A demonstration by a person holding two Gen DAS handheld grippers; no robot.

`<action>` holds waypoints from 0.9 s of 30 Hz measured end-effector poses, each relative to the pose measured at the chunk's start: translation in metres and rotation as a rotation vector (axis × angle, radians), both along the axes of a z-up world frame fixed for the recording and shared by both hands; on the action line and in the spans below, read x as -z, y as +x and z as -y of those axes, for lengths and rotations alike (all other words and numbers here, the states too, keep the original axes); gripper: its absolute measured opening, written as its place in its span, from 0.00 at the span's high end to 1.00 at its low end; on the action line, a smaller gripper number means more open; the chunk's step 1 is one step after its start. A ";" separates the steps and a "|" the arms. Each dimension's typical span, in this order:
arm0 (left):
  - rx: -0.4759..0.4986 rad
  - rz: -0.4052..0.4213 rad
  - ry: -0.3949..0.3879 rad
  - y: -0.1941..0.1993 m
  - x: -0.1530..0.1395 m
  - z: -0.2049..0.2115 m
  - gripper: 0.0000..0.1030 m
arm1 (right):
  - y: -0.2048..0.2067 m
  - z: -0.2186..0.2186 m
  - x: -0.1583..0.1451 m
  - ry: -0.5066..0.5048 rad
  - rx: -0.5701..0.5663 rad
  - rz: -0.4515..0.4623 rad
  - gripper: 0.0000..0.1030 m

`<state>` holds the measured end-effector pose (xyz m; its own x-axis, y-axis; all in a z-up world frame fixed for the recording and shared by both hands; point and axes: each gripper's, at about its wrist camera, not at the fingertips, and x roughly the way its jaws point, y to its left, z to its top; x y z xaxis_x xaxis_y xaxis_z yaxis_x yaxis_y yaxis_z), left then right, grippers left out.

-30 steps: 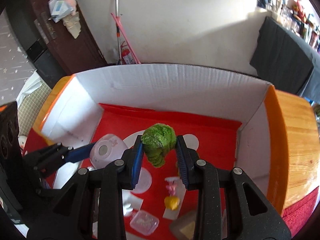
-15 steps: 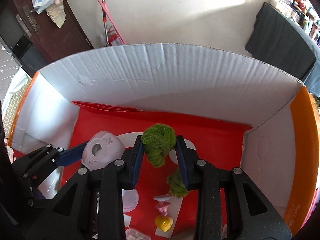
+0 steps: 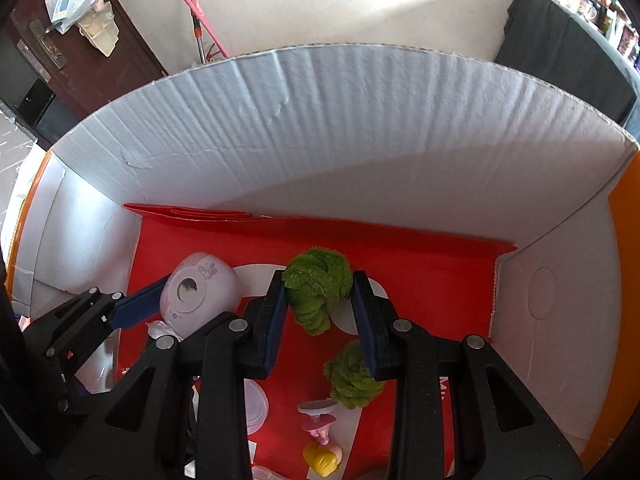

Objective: Organize objects
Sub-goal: 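Lower both items onto the box floor and open both grippers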

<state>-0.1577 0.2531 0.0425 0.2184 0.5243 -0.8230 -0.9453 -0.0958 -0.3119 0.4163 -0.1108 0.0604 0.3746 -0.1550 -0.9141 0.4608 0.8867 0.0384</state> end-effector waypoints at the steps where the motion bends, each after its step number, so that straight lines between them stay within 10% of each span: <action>1: -0.001 0.001 0.000 0.000 0.000 0.000 0.52 | 0.000 0.001 0.000 0.002 0.002 0.001 0.70; 27: 0.032 -0.040 0.015 -0.003 0.001 0.003 0.50 | 0.009 0.001 -0.002 0.026 0.034 -0.008 0.70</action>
